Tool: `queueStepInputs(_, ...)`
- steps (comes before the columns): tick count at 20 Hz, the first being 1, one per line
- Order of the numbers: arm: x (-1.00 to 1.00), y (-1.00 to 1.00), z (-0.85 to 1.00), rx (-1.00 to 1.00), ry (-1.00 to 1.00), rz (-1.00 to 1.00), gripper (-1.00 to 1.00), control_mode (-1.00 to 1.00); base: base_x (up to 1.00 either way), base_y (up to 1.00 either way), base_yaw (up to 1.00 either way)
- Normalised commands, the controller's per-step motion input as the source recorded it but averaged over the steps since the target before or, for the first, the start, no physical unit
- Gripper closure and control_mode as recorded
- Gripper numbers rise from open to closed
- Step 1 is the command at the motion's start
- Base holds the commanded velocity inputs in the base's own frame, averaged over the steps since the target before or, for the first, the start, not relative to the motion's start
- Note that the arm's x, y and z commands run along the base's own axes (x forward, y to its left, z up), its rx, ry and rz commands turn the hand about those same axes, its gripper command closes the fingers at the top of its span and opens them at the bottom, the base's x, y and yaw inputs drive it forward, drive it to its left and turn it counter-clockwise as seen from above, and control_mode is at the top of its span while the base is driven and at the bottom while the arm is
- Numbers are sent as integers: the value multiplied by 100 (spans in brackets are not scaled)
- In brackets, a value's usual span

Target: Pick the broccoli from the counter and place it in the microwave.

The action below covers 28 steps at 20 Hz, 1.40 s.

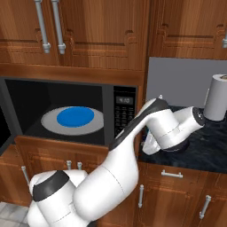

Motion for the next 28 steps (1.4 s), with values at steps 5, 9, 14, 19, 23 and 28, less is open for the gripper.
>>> queueStepInputs(5, 39, -7, -17, -1, -30, 1, -100, -100, 0, 0, 0)
queueStepInputs(9, 45, -23, -13, -5, -23, 0, -100, -100, 0, 0, 0)
queueStepInputs(14, 52, -36, -19, -10, -12, 0, -100, -100, 0, 0, 0)
queueStepInputs(19, 41, -52, -25, -12, -1, 5, -100, -100, 0, 0, 0)
queueStepInputs(23, 51, -32, -19, -9, 0, 7, -100, -100, 0, 0, 0)
queueStepInputs(28, 44, -27, -14, -3, 0, 11, -100, -100, 0, 0, 0)
